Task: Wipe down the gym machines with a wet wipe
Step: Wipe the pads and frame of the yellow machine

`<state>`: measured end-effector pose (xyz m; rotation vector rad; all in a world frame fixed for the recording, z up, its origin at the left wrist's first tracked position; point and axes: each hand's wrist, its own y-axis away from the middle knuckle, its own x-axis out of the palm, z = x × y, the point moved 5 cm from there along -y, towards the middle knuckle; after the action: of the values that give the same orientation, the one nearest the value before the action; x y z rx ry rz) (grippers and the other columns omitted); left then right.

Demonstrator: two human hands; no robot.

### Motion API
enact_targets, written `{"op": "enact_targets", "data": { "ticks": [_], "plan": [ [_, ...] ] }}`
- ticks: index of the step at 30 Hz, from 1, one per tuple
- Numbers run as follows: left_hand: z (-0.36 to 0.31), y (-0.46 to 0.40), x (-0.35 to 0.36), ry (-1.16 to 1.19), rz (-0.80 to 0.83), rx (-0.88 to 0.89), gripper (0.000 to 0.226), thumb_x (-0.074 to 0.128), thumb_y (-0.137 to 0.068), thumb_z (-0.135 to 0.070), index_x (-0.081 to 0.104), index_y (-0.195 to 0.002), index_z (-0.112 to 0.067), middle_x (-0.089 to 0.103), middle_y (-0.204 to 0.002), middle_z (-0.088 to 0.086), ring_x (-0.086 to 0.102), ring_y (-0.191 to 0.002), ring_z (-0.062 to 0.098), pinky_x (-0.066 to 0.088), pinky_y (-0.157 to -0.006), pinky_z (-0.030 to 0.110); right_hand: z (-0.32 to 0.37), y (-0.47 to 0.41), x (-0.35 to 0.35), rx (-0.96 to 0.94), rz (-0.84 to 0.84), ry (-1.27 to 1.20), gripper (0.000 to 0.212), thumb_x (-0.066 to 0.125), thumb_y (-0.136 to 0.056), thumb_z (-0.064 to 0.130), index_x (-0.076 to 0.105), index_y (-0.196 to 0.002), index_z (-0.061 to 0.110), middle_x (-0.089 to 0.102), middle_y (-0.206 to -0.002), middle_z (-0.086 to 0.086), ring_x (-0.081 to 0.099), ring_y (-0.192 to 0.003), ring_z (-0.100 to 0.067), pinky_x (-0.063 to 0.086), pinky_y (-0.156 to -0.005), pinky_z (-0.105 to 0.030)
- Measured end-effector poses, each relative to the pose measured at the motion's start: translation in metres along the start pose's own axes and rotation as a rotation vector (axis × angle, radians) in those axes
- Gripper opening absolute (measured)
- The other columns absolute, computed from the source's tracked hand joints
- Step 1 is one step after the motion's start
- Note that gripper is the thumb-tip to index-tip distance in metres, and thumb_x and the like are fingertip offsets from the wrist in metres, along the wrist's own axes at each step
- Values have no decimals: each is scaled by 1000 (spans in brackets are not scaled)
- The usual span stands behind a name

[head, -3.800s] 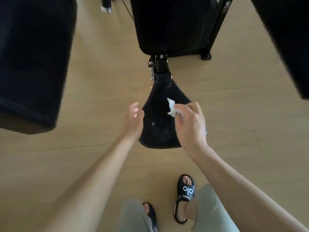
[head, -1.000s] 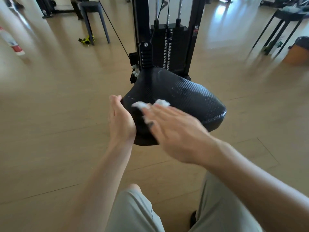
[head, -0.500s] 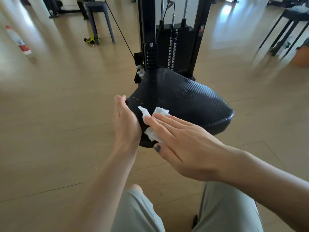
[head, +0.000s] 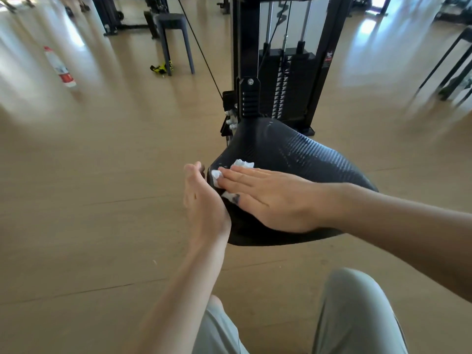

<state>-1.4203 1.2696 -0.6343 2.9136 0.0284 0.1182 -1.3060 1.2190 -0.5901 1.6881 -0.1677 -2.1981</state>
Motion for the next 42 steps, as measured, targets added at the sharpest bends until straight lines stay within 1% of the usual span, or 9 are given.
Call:
{"op": "enact_targets", "data": {
  "ticks": [4,9,14,17,20,25,32,40,42],
  "plan": [
    [-3,0,1,-56,2,28,41,21,-104,-51,55,-84,-41,61,-94,-28,55,-93,-7,37,-79,18,-19,-39,-13,11,-4,-11,55,15,-111,39,1,-163,27,-6,-170,13,-10,-154,-1,-11,-117,-17],
    [0,2,1,-89,32,42,51,19,-104,-55,61,-125,-36,56,-129,-25,48,-120,-4,31,-103,24,-79,-34,-26,154,-66,-73,54,15,-112,36,5,-164,26,-4,-170,12,-11,-154,-3,-8,-123,-24],
    [-4,5,1,-102,16,26,46,18,-106,-52,59,-119,-37,56,-130,-22,48,-120,-2,30,-107,27,-45,-23,-25,72,-38,-77,52,18,-113,23,7,-163,12,1,-171,2,-4,-154,-5,-17,-92,7],
    [-2,4,0,-94,-6,0,57,18,-105,-55,54,-142,-31,54,-142,-18,46,-133,4,31,-116,31,-6,-8,-10,-71,26,-36,54,17,-112,29,4,-163,22,-5,-169,13,-12,-150,5,-16,-109,-4],
    [-3,4,1,-67,6,7,54,20,-104,-55,58,-136,-34,56,-139,-18,48,-130,2,34,-112,30,7,29,5,-135,71,-8,56,14,-109,36,-7,-161,32,-17,-166,23,-24,-145,13,-16,-119,-14],
    [-6,5,1,-33,5,9,34,25,-103,-50,51,-87,-36,55,-88,-25,51,-78,-15,38,-73,18,15,59,17,-131,55,123,60,3,-101,45,-17,-158,39,-27,-161,27,-34,-141,12,-17,-121,-20],
    [-6,3,0,-46,-12,-35,55,21,-104,-54,58,-136,-29,60,-135,-10,55,-125,9,42,-108,30,9,-23,3,-13,-61,-7,55,12,-111,37,0,-164,28,-8,-171,8,-16,-154,-4,-11,-125,-26],
    [-7,7,1,-8,20,-40,44,24,-104,-54,63,-109,-34,61,-107,-22,55,-102,-2,39,-88,23,34,59,32,-31,-125,69,67,-1,-98,47,-10,-162,30,-18,-167,17,-25,-149,4,-11,-125,-26],
    [-6,5,1,-21,33,-41,53,22,-104,-56,63,-126,-30,62,-125,-17,56,-116,3,40,-100,27,31,58,33,-11,-137,80,68,-4,-96,48,-10,-162,30,-16,-168,16,-23,-150,3,-9,-126,-28]
  ]
}}
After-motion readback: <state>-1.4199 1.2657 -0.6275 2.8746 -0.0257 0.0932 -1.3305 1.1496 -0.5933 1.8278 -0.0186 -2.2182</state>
